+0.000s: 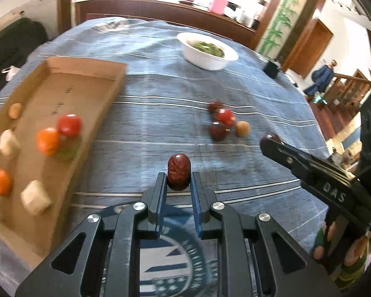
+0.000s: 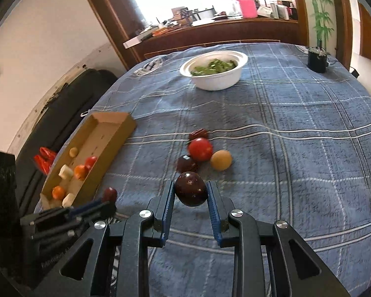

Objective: Organize fruits
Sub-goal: 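Carry the jujube and dark tomato with both tools over the cardboard tray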

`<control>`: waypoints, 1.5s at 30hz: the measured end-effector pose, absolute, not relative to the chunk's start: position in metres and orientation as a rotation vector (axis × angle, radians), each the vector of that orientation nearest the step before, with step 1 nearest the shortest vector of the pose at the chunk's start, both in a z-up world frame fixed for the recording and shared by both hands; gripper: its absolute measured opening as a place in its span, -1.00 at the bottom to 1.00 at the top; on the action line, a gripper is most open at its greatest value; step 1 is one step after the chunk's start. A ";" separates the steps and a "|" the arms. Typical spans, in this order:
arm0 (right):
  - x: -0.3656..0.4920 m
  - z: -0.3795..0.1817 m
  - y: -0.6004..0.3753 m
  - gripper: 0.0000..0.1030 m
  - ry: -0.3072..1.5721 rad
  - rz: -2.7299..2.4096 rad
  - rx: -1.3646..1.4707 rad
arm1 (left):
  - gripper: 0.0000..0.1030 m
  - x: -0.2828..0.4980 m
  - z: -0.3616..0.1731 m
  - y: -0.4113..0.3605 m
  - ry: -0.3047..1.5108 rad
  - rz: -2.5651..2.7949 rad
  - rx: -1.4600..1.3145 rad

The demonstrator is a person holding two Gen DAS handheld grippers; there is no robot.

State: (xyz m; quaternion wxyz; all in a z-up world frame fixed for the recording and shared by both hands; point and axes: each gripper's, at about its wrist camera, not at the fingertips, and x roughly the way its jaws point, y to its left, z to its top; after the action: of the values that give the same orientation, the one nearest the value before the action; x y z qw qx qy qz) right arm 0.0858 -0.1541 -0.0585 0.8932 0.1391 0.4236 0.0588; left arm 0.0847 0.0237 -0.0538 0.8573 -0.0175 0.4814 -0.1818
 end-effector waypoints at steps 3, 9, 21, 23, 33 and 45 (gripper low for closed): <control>0.081 -0.058 -0.144 -0.47 0.882 0.136 0.280 | -0.68 0.080 -0.050 0.035 0.991 -0.334 -0.017; 0.075 -0.057 -0.123 -0.47 0.888 0.169 0.256 | -0.68 0.073 -0.041 0.055 0.954 -0.263 0.001; 0.078 -0.058 -0.079 -0.47 0.898 0.237 0.201 | -0.68 0.073 -0.037 0.090 0.933 -0.175 -0.009; 0.079 -0.059 -0.074 -0.47 0.901 0.245 0.196 | -0.68 0.074 -0.037 0.094 0.934 -0.170 -0.015; 0.087 -0.058 -0.054 -0.48 0.909 0.271 0.172 | -0.68 0.079 -0.041 0.111 0.941 -0.140 -0.028; 0.107 -0.055 -0.031 -0.48 0.907 0.304 0.143 | -0.68 0.093 -0.045 0.130 0.947 -0.112 -0.037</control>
State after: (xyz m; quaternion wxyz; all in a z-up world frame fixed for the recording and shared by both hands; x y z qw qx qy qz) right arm 0.1069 -0.0310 -0.0547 0.8853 0.0687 0.4361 0.1463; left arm 0.0925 0.1299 -0.0446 0.8884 -0.0180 0.4555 -0.0537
